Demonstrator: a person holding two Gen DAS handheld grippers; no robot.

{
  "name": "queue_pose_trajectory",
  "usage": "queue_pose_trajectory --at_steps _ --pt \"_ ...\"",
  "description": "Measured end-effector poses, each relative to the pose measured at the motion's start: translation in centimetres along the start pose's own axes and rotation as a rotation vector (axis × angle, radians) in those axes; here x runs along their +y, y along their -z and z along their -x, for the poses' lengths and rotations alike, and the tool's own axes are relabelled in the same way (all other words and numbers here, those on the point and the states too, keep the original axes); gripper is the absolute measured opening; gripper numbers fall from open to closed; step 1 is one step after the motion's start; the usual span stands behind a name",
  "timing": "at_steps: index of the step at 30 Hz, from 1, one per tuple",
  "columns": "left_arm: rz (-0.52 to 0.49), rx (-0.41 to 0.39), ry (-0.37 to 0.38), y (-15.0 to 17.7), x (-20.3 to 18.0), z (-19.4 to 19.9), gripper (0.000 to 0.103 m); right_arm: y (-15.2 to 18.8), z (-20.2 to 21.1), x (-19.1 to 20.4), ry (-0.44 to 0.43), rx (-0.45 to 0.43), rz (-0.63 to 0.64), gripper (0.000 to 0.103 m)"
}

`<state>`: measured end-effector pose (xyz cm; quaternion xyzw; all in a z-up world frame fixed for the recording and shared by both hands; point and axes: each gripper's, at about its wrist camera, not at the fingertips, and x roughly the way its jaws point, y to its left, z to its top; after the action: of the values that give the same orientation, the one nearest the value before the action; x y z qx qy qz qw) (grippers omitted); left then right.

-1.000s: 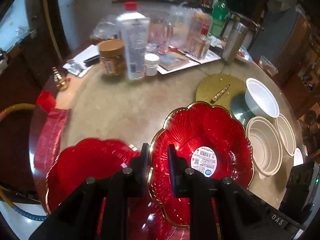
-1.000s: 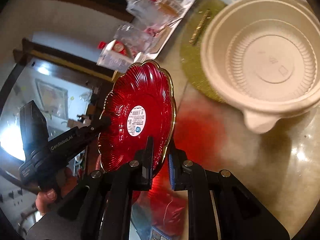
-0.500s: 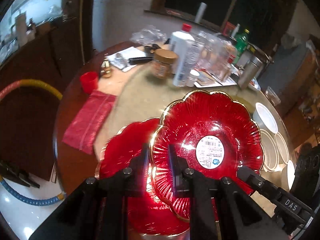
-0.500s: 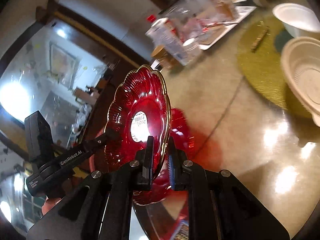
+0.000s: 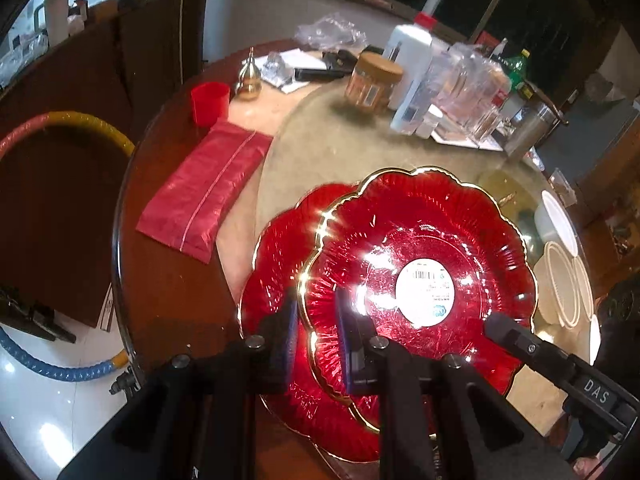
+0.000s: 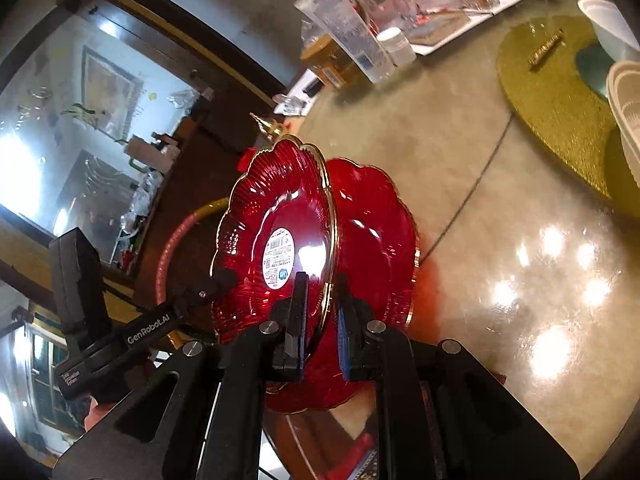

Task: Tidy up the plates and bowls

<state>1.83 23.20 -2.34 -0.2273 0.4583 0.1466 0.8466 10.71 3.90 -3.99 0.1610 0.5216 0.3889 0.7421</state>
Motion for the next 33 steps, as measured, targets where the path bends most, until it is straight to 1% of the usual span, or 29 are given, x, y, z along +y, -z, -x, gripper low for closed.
queue_pose_trajectory --at_steps 5,14,17,21,25,26,27,28,29,30,31,33 --pt "0.011 0.024 -0.018 0.3 0.3 -1.0 0.016 0.0 -1.5 -0.5 0.038 0.042 0.002 0.013" --pt "0.014 0.036 -0.046 0.6 0.6 -1.6 0.016 0.1 -2.3 0.4 0.11 0.067 0.048 0.013" --pt "0.007 0.024 -0.065 0.6 0.4 -1.5 0.017 0.2 -2.3 1.1 0.152 0.069 0.078 0.014" --pt "-0.005 -0.012 -0.093 0.4 0.2 -0.8 0.018 0.1 -1.9 2.1 0.211 0.046 0.138 0.016" --pt "0.003 -0.04 -0.08 0.3 0.2 -0.1 0.018 0.0 -1.5 2.5 0.238 0.028 0.171 0.016" --pt "0.007 -0.051 -0.073 0.3 0.1 0.1 0.021 0.0 -1.4 2.6 0.247 0.025 0.175 0.016" --pt "0.013 -0.065 -0.058 0.3 0.1 0.4 0.03 -0.1 -1.2 2.5 0.26 0.019 0.174 0.016" --pt "0.02 -0.077 -0.042 0.3 0.1 0.7 0.035 -0.1 -1.1 2.4 0.263 0.015 0.172 0.016" --pt "0.024 -0.091 -0.031 0.3 0.0 1.0 0.048 -0.2 -0.9 2.2 0.265 0.008 0.167 0.016" --pt "0.026 -0.101 -0.025 0.3 -0.1 1.2 0.058 -0.3 -0.7 2.0 0.268 0.0 0.158 0.016" --pt "0.026 -0.126 -0.011 0.4 -0.4 1.7 0.061 -0.3 -0.5 1.9 0.269 -0.004 0.152 0.016" --pt "0.007 -0.168 -0.008 0.4 -1.0 2.7 0.063 -0.4 0.4 1.6 0.248 -0.019 0.14 0.016"
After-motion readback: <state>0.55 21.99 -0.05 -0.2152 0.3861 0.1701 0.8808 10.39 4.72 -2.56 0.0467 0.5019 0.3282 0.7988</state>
